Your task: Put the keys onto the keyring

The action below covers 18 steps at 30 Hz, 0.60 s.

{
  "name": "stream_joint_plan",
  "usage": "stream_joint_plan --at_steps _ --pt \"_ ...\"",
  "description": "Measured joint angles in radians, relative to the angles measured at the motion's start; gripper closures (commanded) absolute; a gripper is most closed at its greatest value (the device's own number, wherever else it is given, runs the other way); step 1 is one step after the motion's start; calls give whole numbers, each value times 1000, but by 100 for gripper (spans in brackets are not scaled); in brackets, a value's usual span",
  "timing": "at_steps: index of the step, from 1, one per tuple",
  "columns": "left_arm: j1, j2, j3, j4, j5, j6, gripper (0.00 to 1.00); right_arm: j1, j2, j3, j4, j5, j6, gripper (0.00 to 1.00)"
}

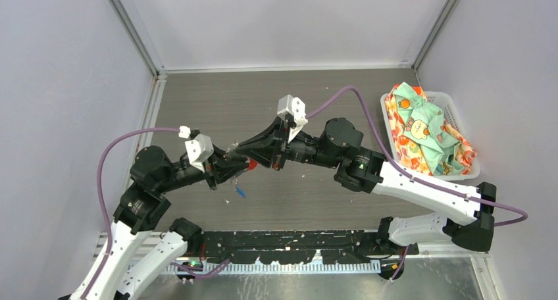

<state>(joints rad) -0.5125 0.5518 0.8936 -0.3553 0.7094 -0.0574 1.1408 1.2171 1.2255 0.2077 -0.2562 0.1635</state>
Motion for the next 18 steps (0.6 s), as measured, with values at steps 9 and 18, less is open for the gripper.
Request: stream_joint_plan --at_steps 9,18 --pt "0 26 -14 28 -16 -51 99 -8 -63 1 -124 111 -15 27" --pt "21 406 -53 138 14 -179 100 -28 -341 -143 -226 375 -29 21"
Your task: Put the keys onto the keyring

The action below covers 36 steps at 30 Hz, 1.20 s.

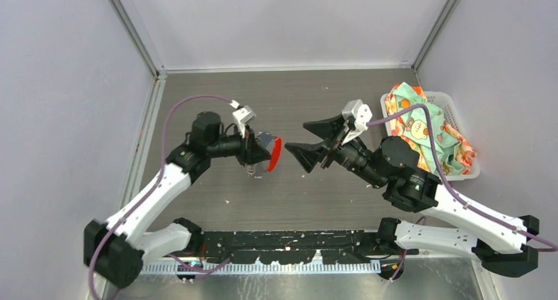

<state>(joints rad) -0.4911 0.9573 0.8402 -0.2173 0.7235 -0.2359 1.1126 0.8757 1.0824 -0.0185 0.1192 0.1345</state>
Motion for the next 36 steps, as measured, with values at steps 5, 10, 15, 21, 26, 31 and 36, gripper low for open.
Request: stream_joint_plan --at_steps 5,10,15,21,26,31,36 --pt "9 270 30 -24 18 -21 100 -1 -95 -158 -23 126 22 21" --pt "9 556 208 -108 31 4 100 -2 -154 -291 -19 200 51 21" --pt "16 893 562 -320 34 92 99 -2 -198 -355 -2 250 65 20" --pt "21 1120 710 -476 -27 146 99 -5 -237 -392 18 302 76 19" --pt "22 1163 712 -549 -39 130 99 -13 -238 -391 27 316 78 19" --pt "22 1163 719 -560 -76 119 92 -17 -201 -390 39 315 82 19" --pt "13 1144 715 -562 -177 134 50 -17 -188 -390 41 314 88 19"
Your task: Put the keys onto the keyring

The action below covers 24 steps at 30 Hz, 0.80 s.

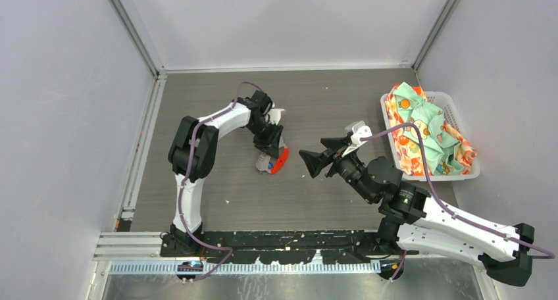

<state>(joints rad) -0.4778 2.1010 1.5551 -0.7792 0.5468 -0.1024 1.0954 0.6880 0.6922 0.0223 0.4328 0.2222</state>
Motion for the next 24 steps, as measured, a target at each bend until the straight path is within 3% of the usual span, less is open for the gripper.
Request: stream_joint_plan --at_steps 2,11,17,18,21,24 --pt "-2 -8 -19 8 -67 19 34 -3 0 0 5 0 3 19" --pt "-1 -71 -49 -11 -125 53 1 -23 31 40 -16 0 6 16" --pt "22 -160 51 -151 -162 130 0 -74 90 92 -66 -11 19 9" --pt "40 -191 85 -174 -163 142 0 -102 114 105 -77 -22 23 4" --pt "150 -303 171 -204 -170 180 0 -223 189 127 -91 -80 45 0" --pt "315 -444 158 -189 -197 225 0 -369 247 121 -95 -120 76 0"
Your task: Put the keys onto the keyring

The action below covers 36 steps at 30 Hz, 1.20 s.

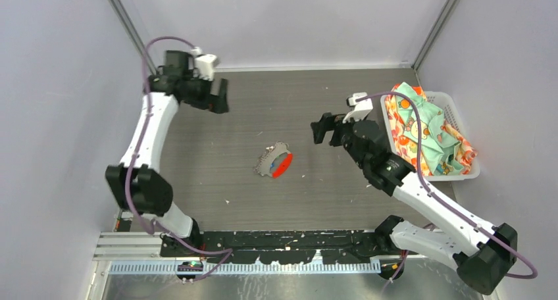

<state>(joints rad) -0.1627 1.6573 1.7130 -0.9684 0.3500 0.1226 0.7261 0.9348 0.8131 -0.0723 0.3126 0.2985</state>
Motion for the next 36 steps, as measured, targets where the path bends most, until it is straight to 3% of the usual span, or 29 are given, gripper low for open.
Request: stream_joint_plan --at_steps 4,7,10,16,23,29,33,36 --pt "209 -203 -246 108 8 46 0 -140 22 -60 19 11 28 0" --pt "312 -332 -521 239 29 72 0 -214 26 -120 24 49 31 0" --pt "340 -376 -731 370 49 77 0 -255 26 -203 81 130 -6 0" --pt "366 -403 -993 723 122 -35 0 -326 -1 -409 256 240 -124 0" --pt "373 -354 -1255 1324 172 -196 0 -465 68 -481 452 248 -183 0" --pt "373 -272 -1326 1606 176 -221 0 -538 262 -480 710 236 -237 0" --pt "375 -142 -1412 1920 179 -238 0 -569 400 -481 893 227 -268 0" --pt "373 -119 -1489 1984 174 -240 0 -572 483 -481 1028 220 -291 0"
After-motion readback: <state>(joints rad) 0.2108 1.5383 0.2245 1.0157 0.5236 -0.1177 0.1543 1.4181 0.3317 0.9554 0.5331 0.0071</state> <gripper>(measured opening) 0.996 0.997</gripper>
